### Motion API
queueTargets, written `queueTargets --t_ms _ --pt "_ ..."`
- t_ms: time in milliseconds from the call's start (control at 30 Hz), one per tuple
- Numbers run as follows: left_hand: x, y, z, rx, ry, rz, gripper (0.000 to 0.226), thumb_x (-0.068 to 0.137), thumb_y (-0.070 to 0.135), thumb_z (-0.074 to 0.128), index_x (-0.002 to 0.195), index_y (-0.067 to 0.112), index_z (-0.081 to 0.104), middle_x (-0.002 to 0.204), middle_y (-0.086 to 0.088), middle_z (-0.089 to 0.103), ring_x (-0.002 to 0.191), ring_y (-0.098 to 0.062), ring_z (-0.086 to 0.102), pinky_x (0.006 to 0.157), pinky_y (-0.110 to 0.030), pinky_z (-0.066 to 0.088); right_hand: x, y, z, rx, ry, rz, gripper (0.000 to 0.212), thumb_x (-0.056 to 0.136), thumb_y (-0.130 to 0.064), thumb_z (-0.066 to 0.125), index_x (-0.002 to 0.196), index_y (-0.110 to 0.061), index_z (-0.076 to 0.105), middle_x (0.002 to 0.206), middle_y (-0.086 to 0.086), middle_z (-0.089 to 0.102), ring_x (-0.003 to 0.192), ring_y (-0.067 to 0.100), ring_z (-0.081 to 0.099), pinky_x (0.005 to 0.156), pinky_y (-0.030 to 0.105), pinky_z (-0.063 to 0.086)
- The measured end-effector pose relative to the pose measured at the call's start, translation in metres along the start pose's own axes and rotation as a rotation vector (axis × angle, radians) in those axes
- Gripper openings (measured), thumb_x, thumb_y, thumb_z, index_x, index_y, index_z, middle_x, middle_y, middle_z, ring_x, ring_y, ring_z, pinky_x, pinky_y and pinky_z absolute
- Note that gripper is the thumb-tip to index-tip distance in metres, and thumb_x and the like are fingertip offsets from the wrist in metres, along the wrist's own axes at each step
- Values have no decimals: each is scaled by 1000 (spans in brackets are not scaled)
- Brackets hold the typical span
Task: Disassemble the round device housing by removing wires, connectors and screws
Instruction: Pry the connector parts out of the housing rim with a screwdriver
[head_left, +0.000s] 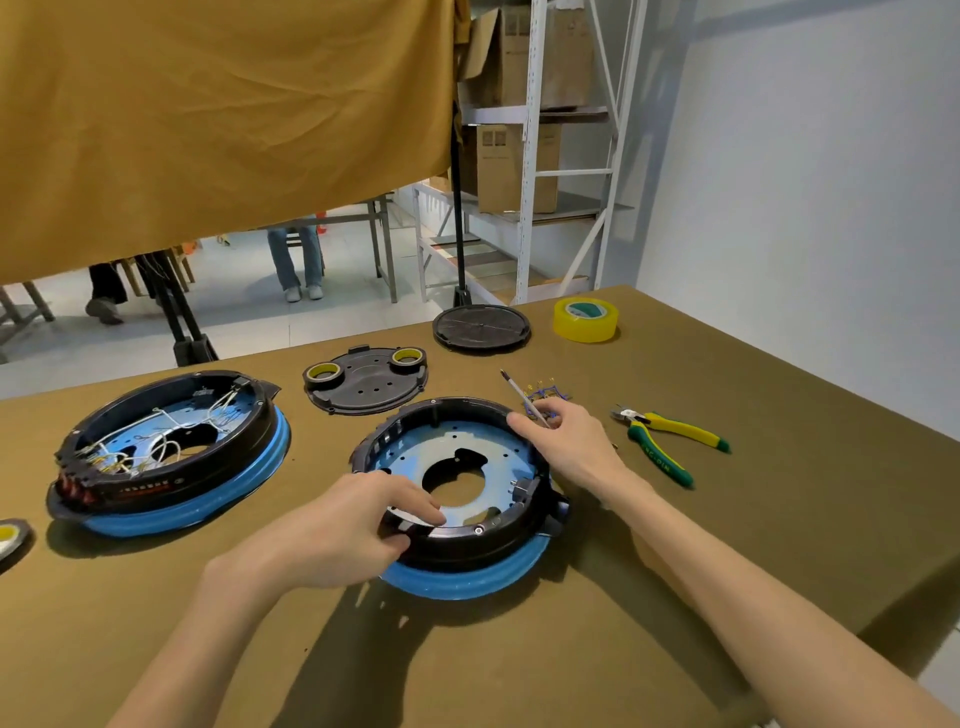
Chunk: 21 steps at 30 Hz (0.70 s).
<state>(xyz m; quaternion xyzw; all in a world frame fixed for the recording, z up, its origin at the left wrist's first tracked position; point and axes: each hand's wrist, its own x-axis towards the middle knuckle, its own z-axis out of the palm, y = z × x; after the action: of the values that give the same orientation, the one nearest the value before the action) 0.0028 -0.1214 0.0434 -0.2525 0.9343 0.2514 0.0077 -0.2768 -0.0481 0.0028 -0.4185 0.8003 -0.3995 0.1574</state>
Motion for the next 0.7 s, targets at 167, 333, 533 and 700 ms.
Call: queueTargets --t_ms 167,333,533,700 --pt "22 35 39 -7 217 4 63 92 70 52 145 36 52 145 22 53 130 3 48 111 -25 37 -4 7 4 55 -82 -7 13 87 -41 71 92 -30 68 72 -10 65 69 15 61 64 30 46" --pt "37 48 60 166 364 65 61 92 75 44 143 42 54 136 23 60 122 0 52 107 -30 32 -16 9 9 80 12 37 8 91 -33 66 98 -32 60 71 -11 64 61 5 59 54 23 42" --pt "35 26 37 40 195 54 46 96 47 61 141 37 55 136 24 58 126 1 50 119 -39 33 -36 15 17 39 -28 82 55 90 -54 56 135 -25 48 118 1 61 105 20 63 87 43 56" --pt "42 39 56 82 337 49 54 95 64 53 143 39 53 132 24 61 116 1 59 103 -32 49 -37 14 18 -9 16 67 62 92 -58 53 142 -23 44 124 5 59 106 22 62 91 49 55"
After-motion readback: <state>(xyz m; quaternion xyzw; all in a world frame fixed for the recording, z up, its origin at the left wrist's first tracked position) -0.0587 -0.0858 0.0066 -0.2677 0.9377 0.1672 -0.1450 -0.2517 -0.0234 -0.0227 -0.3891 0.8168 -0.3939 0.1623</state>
